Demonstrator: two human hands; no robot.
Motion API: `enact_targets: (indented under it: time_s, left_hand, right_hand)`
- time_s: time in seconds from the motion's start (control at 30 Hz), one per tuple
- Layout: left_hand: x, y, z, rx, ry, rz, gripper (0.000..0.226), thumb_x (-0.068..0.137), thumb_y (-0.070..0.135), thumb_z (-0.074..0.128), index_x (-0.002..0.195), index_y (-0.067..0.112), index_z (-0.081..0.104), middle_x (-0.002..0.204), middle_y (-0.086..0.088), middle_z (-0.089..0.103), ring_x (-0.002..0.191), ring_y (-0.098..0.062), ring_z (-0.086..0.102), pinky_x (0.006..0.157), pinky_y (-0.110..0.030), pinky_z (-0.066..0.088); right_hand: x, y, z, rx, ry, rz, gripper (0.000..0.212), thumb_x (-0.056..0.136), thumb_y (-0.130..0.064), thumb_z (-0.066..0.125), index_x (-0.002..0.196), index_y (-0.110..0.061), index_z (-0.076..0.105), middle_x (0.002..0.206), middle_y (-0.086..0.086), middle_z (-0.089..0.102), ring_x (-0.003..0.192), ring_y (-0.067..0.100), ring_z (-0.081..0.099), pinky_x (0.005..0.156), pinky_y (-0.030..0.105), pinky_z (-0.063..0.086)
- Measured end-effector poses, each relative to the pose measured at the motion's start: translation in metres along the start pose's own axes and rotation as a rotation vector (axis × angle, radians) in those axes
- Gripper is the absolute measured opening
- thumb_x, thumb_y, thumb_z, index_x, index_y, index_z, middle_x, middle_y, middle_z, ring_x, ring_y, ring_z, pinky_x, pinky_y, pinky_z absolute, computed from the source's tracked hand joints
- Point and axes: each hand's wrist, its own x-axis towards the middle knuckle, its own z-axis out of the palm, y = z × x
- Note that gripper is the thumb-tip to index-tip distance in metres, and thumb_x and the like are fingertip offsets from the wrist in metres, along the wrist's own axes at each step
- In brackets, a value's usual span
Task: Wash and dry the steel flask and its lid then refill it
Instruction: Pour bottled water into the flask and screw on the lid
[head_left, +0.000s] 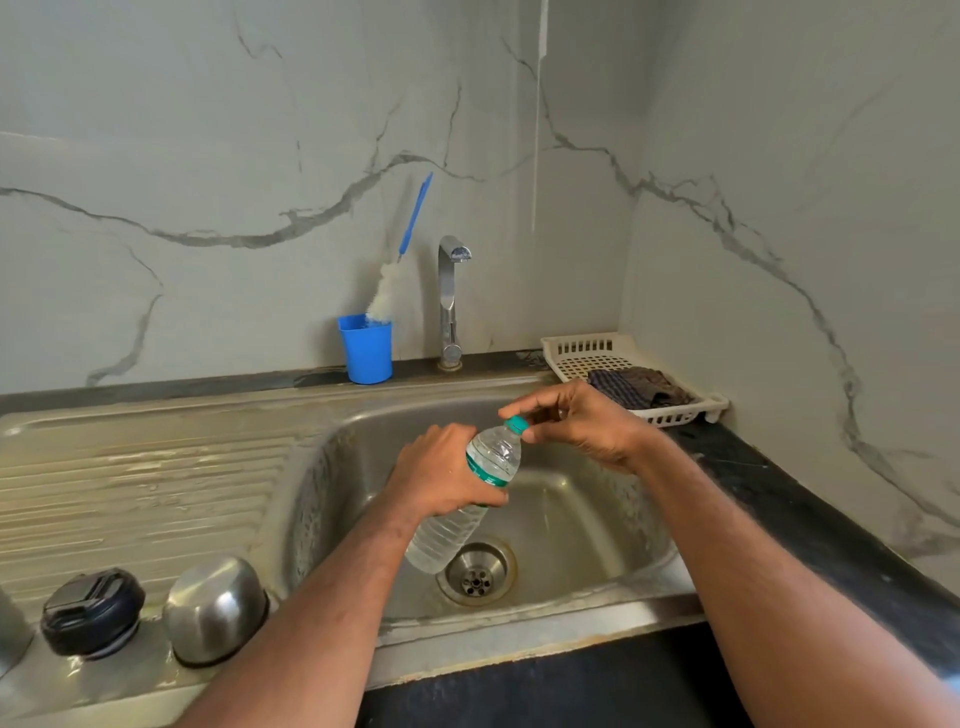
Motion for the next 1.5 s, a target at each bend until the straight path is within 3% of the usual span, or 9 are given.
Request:
enact_targets:
  time_s: [0.27, 0.57, 0.67, 0.83, 1.17, 1.27, 1.33, 1.43, 1.5]
  left_hand:
    - [-0.001, 0.019, 0.004, 0.055, -0.032, 0.050, 0.062, 0.044, 0.068, 0.079, 0.091, 0.032, 0.062, 0.082, 0.013, 0.068, 0.078, -0.008, 0.066, 0.071, -0.035, 0.058]
    - [0.001, 0.084, 0.015, 0.086, -0.133, 0.155, 0.055, 0.043, 0.063, 0.082, 0.080, 0.032, 0.055, 0.083, 0.013, 0.066, 0.080, -0.015, 0.065, 0.073, -0.037, 0.056]
    - [0.009, 0.106, 0.021, 0.037, -0.115, 0.168, 0.058, 0.043, 0.062, 0.083, 0.085, 0.034, 0.055, 0.091, 0.014, 0.066, 0.090, -0.015, 0.064, 0.081, -0.042, 0.055]
    - [0.014, 0.126, 0.036, -0.048, -0.061, 0.187, 0.065, 0.044, 0.066, 0.080, 0.097, 0.036, 0.060, 0.097, 0.015, 0.066, 0.090, -0.012, 0.063, 0.085, -0.044, 0.056]
    - [0.017, 0.130, 0.048, -0.328, 0.018, 0.179, 0.046, 0.049, 0.048, 0.093, 0.082, 0.029, 0.068, 0.077, 0.016, 0.072, 0.074, -0.001, 0.067, 0.067, -0.027, 0.055]
    - [0.015, 0.126, 0.046, -0.380, 0.036, 0.150, 0.046, 0.050, 0.051, 0.092, 0.084, 0.029, 0.070, 0.077, 0.017, 0.073, 0.073, 0.001, 0.069, 0.070, -0.029, 0.057]
    - [0.015, 0.120, 0.042, -0.396, 0.072, 0.115, 0.053, 0.046, 0.062, 0.087, 0.086, 0.031, 0.071, 0.080, 0.018, 0.074, 0.078, -0.002, 0.070, 0.077, -0.035, 0.059]
    - [0.011, 0.110, 0.026, -0.473, 0.124, 0.074, 0.064, 0.042, 0.067, 0.085, 0.096, 0.035, 0.073, 0.087, 0.019, 0.076, 0.086, -0.005, 0.072, 0.086, -0.041, 0.059]
    - [0.006, 0.104, 0.012, -0.604, 0.145, 0.066, 0.067, 0.043, 0.056, 0.091, 0.102, 0.030, 0.073, 0.092, 0.013, 0.077, 0.088, -0.006, 0.074, 0.086, -0.042, 0.061]
  right_hand:
    - [-0.030, -0.002, -0.001, -0.150, 0.150, -0.058, 0.031, 0.086, 0.011, 0.069, 0.112, -0.006, 0.074, 0.107, 0.001, 0.073, 0.098, 0.003, 0.067, 0.093, 0.024, 0.054]
    - [-0.083, -0.009, -0.047, -0.443, 0.198, -0.094, 0.030, 0.082, 0.009, 0.074, 0.104, -0.013, 0.072, 0.102, -0.004, 0.071, 0.092, 0.008, 0.069, 0.086, 0.021, 0.055]
    - [-0.101, -0.006, -0.063, -0.465, 0.419, -0.024, 0.028, 0.086, -0.002, 0.076, 0.111, -0.016, 0.073, 0.103, -0.008, 0.070, 0.084, -0.002, 0.067, 0.077, 0.009, 0.050]
    - [-0.126, 0.024, -0.082, -0.558, 0.723, 0.258, 0.016, 0.081, -0.018, 0.083, 0.083, -0.027, 0.069, 0.088, -0.001, 0.072, 0.079, 0.019, 0.069, 0.071, 0.024, 0.055]
    - [-0.134, 0.036, -0.079, -0.756, 0.640, 0.452, 0.005, 0.087, -0.020, 0.075, 0.090, -0.023, 0.073, 0.098, 0.001, 0.073, 0.089, 0.019, 0.067, 0.078, 0.027, 0.054]
    - [-0.130, 0.025, -0.071, -0.685, 0.694, 0.293, 0.018, 0.080, -0.017, 0.076, 0.098, -0.021, 0.073, 0.094, -0.004, 0.070, 0.088, 0.015, 0.066, 0.081, 0.029, 0.055]
    - [-0.122, 0.016, -0.059, -0.616, 0.542, 0.181, 0.032, 0.074, -0.019, 0.079, 0.104, -0.024, 0.068, 0.092, -0.011, 0.066, 0.086, 0.008, 0.063, 0.077, 0.027, 0.051]
    - [-0.101, 0.009, -0.032, -0.504, 0.185, 0.216, 0.084, 0.067, -0.043, 0.090, 0.138, -0.030, 0.048, 0.123, -0.010, 0.063, 0.109, 0.012, 0.063, 0.095, 0.034, 0.053]
    - [-0.084, 0.011, -0.010, -0.404, 0.180, 0.121, 0.093, 0.065, -0.056, 0.089, 0.143, -0.036, 0.041, 0.134, -0.012, 0.061, 0.120, 0.010, 0.060, 0.104, 0.039, 0.051]
